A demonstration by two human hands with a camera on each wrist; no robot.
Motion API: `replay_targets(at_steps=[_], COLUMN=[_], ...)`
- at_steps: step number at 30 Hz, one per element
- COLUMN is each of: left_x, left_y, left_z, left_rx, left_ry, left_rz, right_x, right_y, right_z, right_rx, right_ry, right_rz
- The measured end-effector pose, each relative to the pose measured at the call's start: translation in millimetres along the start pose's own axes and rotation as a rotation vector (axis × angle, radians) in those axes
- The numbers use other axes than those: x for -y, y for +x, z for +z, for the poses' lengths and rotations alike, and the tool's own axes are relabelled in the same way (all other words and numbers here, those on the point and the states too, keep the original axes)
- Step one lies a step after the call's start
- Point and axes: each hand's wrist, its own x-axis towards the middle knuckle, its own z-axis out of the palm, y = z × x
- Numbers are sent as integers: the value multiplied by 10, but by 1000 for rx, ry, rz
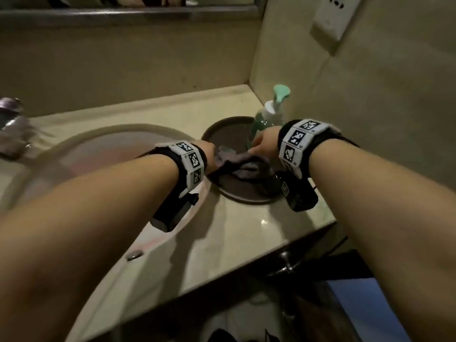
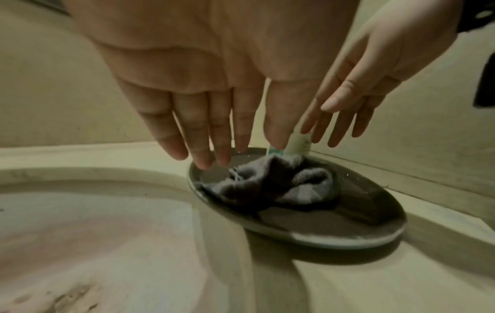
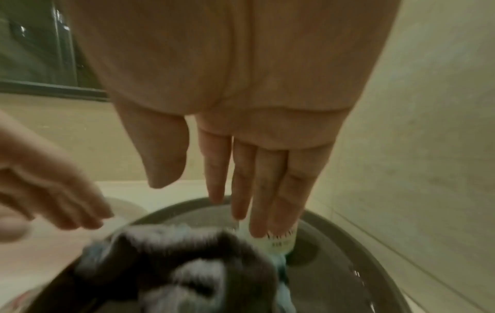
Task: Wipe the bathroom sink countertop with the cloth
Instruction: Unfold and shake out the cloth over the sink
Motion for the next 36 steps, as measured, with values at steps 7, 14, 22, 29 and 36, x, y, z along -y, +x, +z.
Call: replay_targets(at_steps=[7,14,22,29,36], left_x=[-177,-187,-63,237,640], left_y=[284,400,217,-270,-804], left_z=[173,164,-280,-788,-1063], left_rx=[46,17,-297,-504,-642], left_ry=[-29,-200,-542,-707,-805], left_rz=[-1,-104,-131,-228,-282], right_x=[-70,-95,-93,103,354], right_y=[141,254,275,-32,-406], right_z=[297,343,-2,-510,-952], right_rx=[110,138,198,51,-96], right_ry=[111,68,515,602,905], right_rz=[-33,-113,-108,-180,-296])
